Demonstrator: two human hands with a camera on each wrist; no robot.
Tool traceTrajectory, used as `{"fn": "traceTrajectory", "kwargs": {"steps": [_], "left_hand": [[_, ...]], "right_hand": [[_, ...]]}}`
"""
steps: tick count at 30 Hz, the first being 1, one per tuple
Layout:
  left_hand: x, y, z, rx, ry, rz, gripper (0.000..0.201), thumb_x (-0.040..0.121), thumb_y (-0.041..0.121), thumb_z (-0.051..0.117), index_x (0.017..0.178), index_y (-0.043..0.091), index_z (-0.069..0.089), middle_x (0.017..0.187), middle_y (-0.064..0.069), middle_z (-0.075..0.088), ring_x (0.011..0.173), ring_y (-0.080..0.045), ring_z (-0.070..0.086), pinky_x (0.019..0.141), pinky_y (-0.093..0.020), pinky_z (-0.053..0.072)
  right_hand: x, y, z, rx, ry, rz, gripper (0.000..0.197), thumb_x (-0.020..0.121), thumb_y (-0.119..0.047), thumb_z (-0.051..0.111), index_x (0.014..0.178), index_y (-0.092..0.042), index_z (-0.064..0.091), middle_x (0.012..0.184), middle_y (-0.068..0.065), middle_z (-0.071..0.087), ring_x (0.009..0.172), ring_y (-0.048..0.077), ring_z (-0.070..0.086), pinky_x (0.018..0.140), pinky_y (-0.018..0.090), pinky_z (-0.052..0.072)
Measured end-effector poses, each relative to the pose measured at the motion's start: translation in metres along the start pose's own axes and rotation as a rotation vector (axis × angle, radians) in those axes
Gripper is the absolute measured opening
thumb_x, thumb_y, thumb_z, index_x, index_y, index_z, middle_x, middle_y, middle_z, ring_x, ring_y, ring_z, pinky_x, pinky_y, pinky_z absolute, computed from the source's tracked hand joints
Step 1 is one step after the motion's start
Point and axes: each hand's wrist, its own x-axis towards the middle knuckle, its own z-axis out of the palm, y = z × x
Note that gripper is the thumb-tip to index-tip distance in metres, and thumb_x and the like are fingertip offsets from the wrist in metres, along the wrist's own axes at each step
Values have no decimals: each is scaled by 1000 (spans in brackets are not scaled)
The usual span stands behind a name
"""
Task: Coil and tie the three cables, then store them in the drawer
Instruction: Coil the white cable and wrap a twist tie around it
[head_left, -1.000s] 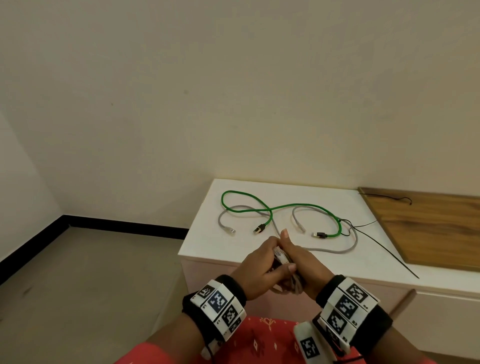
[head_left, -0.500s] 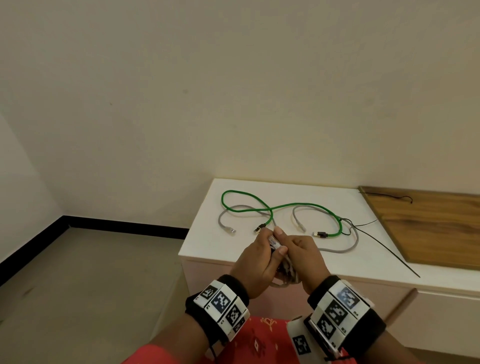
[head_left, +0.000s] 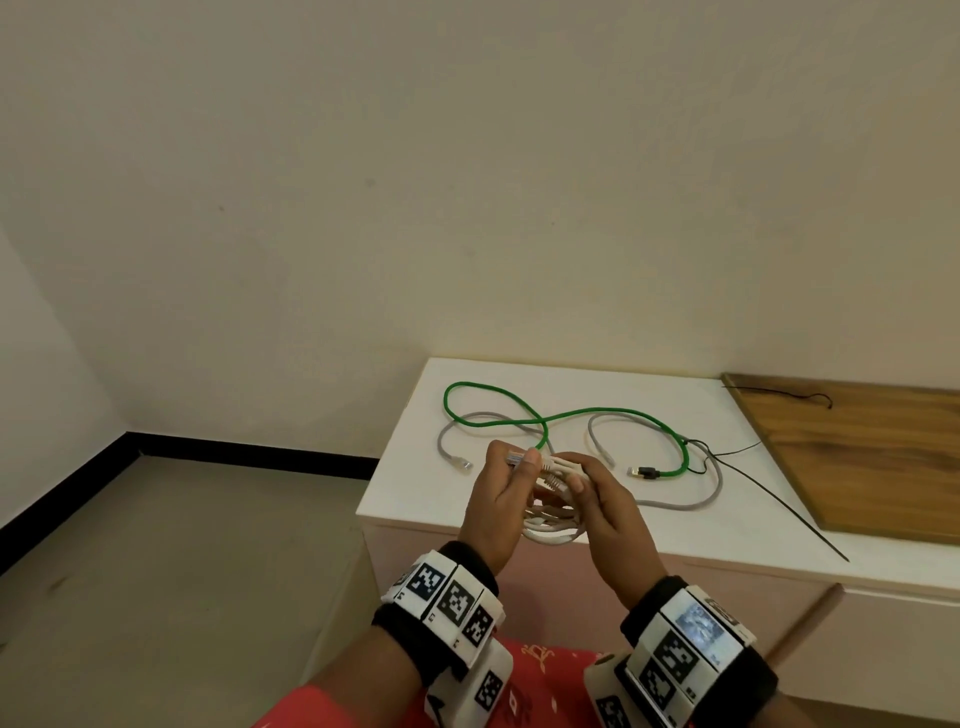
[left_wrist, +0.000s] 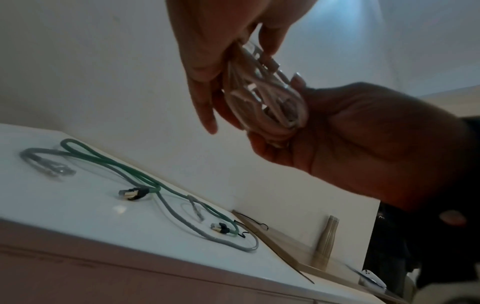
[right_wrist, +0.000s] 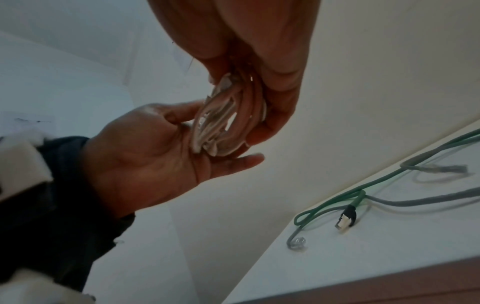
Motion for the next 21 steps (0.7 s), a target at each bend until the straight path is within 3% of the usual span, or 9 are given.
{"fn": "traceTrajectory", "kwargs": {"steps": [4,7,10,13,16,17,19,21], "left_hand": [[2,3,4,-93,36,-1,15,97,15,40,85,5,41,64,0,50,44,3,53,47,-10,41],[6,-8,6,-58,60,4,19,85,34,44,81,15,43,63,3,48,49,0,46,54,-18,40],[11,-17,9,-49,58,-12,18,81,35,43,81,17,44,65,1,49,51,-2,44,55,-22,41],[16,-23,11,-26,74,-16,14,87,30,45,83,17,44,71,-1,53,53,-3,47,55,-23,42],[22,-30,16,24,90,-18,13,93,23,44,86,12,43,71,0,53,58,-10,48,60,-28,43],[24,-32,18,48,88,-14,13,93,23,44,87,12,42,70,1,52,59,-11,47,61,-29,42],[30,-37,21,80,90,-16,12,95,19,44,85,12,41,66,3,48,58,-11,45,61,-29,41],[38,-43,25,97,116,-29,16,94,16,45,79,16,40,63,4,46,57,-11,44,62,-29,40]], "right_hand": [[2,2,5,-99,43,-35,35,87,-32,33,110,-16,54,91,-10,63,84,-3,61,70,6,46],[2,5,7,-122,93,-34,31,88,-30,30,107,-18,51,84,-8,60,73,-2,63,60,2,44],[4,9,6,-141,91,0,23,96,-19,33,110,-14,51,82,-9,58,65,1,61,56,1,42],[9,15,2,-128,32,55,18,97,-16,34,106,-22,48,83,-12,58,69,-2,63,60,5,45],[14,19,-9,-98,-55,105,18,96,-22,35,105,-27,50,87,-7,62,79,13,66,71,27,54],[17,20,-14,-91,-85,141,18,96,-22,36,107,-26,50,87,-5,61,80,17,66,71,30,55],[22,26,-30,-84,-120,240,17,95,-22,39,107,-22,50,86,-4,60,79,15,63,71,30,55],[28,39,-55,-113,-125,332,13,94,-20,43,97,-18,55,82,-1,60,78,18,61,70,30,53]]}}
